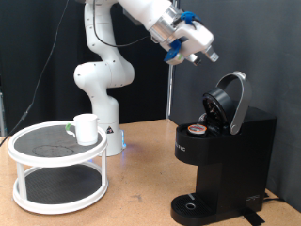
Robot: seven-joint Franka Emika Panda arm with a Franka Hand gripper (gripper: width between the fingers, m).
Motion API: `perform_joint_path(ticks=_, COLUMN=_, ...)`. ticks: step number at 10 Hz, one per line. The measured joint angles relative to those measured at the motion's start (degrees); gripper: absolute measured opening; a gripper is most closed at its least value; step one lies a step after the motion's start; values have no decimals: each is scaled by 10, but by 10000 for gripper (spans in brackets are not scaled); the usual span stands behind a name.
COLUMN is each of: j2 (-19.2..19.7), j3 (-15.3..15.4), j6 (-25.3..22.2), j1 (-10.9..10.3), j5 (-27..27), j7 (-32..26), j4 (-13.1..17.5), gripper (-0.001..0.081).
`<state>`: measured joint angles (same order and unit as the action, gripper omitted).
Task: Make a cup of coffee with the keurig machine
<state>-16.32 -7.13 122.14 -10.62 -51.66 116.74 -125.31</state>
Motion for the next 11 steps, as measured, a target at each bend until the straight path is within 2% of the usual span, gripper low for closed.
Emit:
perform_joint_path(ticks=4, j2=37, j3=51, j6=15, j1=-9, j5=9, j7=58, j4=48, gripper=734)
perform_joint_path(ticks=8, j2=76, j3=108, j6=52, j1=-16, j5=75, j7=133, j4=93, gripper=734)
perform_joint_path(ticks=11, j2=110, j3=139, j6=59, j1=-23, j5=82, j7=155, j4=132, gripper=734)
